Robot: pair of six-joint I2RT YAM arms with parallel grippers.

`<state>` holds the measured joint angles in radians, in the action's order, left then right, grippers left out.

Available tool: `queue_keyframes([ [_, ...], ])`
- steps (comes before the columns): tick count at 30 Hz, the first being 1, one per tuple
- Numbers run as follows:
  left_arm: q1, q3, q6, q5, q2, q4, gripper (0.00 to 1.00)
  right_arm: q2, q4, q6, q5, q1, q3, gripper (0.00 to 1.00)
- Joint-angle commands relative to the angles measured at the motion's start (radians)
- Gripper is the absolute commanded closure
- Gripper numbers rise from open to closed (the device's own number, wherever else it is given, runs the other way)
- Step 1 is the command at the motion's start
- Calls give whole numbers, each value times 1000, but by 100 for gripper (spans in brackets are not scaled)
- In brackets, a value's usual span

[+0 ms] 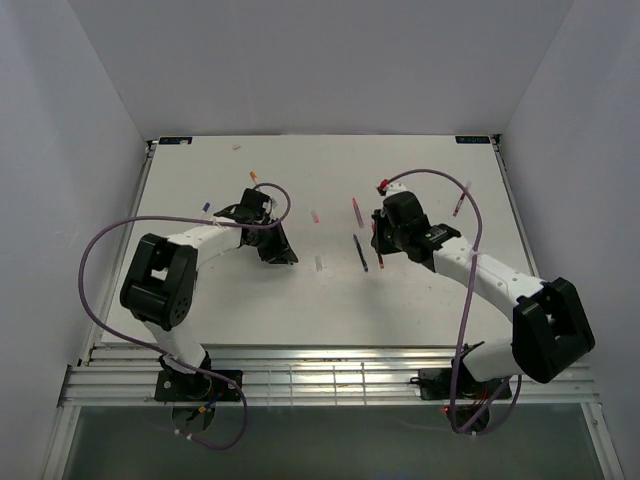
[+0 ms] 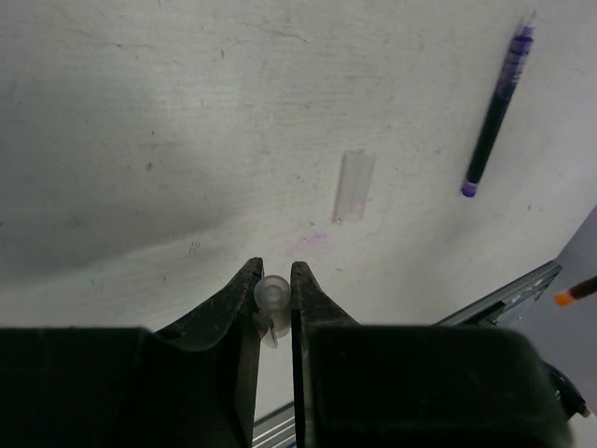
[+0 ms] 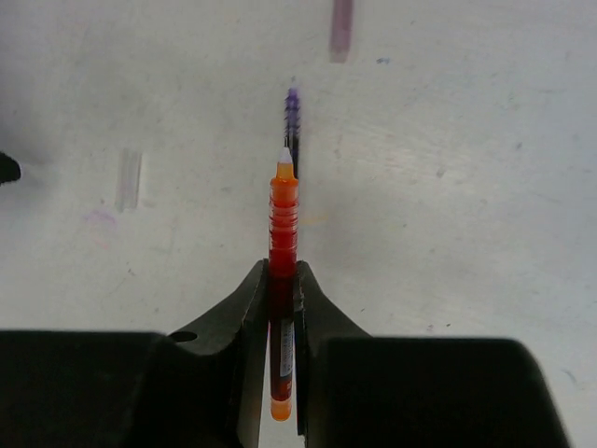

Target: Open the pen caps

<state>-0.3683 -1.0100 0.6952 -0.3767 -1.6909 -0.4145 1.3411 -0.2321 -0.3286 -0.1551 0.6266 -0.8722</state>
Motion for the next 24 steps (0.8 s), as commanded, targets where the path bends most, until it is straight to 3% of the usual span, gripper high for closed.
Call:
queue_keyframes([
  [1,-17,-90,-51,2,-70,-1,100,105,-61,115,52,-77,-135,92],
  [8,-18,-154,-68,12,-173,-7,99,277,-52,177,176,-177,-240,92],
  [14,-21,-162,-75,7,-187,-3,91,348,-10,183,196,-191,-252,92],
  [24,-49,-111,-53,-56,-204,42,87,447,50,174,223,-202,-251,92],
])
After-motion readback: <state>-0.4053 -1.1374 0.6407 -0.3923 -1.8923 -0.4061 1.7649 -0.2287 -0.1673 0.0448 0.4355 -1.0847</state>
